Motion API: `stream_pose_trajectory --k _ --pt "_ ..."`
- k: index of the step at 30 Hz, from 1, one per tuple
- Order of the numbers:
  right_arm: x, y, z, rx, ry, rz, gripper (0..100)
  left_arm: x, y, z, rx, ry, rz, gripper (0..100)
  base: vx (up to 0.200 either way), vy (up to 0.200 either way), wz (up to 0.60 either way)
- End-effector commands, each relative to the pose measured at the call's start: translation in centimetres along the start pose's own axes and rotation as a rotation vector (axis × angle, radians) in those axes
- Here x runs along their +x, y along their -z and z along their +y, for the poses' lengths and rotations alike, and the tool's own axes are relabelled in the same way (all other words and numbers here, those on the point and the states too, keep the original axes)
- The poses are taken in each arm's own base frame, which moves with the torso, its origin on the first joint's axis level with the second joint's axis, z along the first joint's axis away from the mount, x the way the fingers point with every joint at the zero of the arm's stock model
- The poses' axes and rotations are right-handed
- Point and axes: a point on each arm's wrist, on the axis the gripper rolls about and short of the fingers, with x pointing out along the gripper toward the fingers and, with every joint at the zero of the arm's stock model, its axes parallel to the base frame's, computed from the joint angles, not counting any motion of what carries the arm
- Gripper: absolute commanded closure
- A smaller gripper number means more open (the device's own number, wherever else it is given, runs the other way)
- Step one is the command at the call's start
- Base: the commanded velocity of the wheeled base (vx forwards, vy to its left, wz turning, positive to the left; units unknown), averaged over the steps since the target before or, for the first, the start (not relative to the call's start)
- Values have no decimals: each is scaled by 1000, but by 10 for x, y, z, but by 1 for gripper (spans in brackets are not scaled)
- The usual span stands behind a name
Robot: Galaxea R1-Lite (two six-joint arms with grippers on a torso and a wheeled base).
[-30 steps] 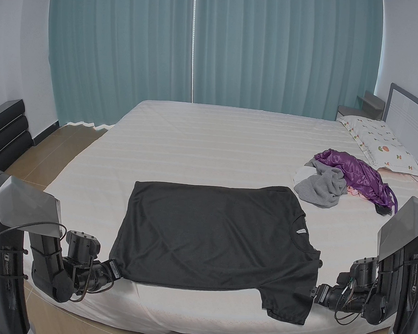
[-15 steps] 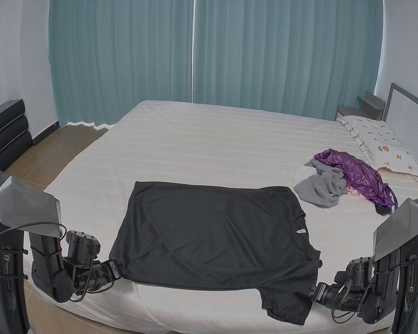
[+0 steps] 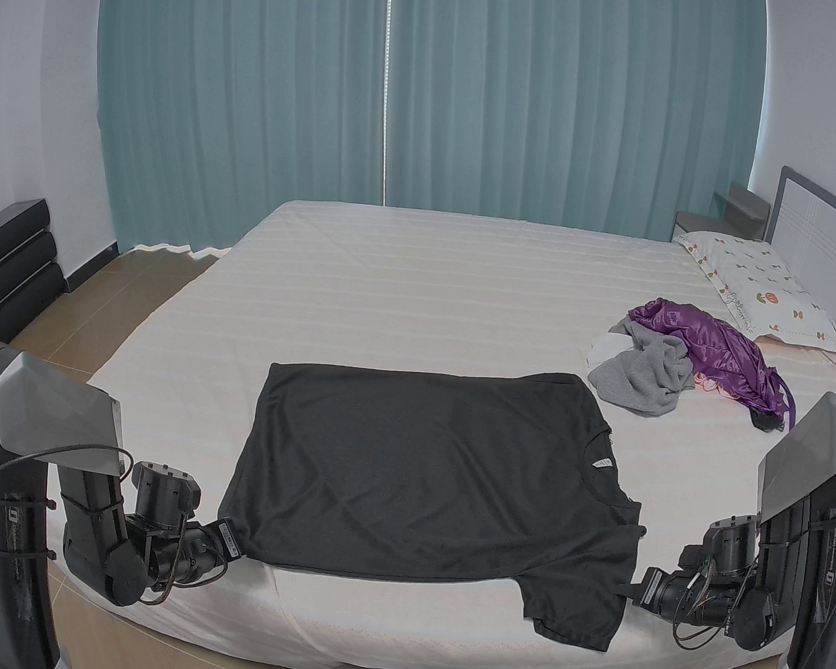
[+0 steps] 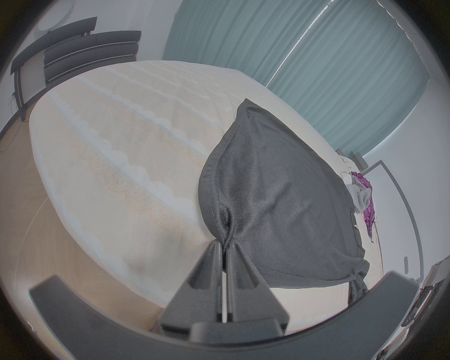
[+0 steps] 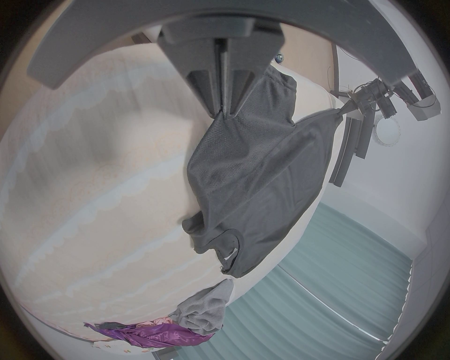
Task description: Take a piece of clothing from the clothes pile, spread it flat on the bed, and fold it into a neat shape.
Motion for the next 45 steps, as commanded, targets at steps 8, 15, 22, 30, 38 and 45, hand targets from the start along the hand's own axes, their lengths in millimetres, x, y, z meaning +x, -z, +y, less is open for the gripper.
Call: stream_pose_trajectory --k 8,15,22,30,38,45 --pt "-17 -9 -6 39 -19 -42 100 -5 0 2 5 -7 -6 100 0 0 0" --pt "-24 -9 -4 42 -10 -18 100 -10 -5 1 2 -1 -30 100 0 0 0" --pt "-44 -11 4 47 -35 24 100 -18 -2 2 28 -7 -22 100 0 0 0" --pt "-52 -8 -2 9 2 66 100 -26 3 6 73 -20 -3 100 0 0 0" --pt "-64 -3 -4 -39 9 131 100 -30 8 9 118 -35 21 100 0 0 0" --pt "-70 3 -9 -89 27 195 100 -38 12 12 167 -44 39 100 0 0 0"
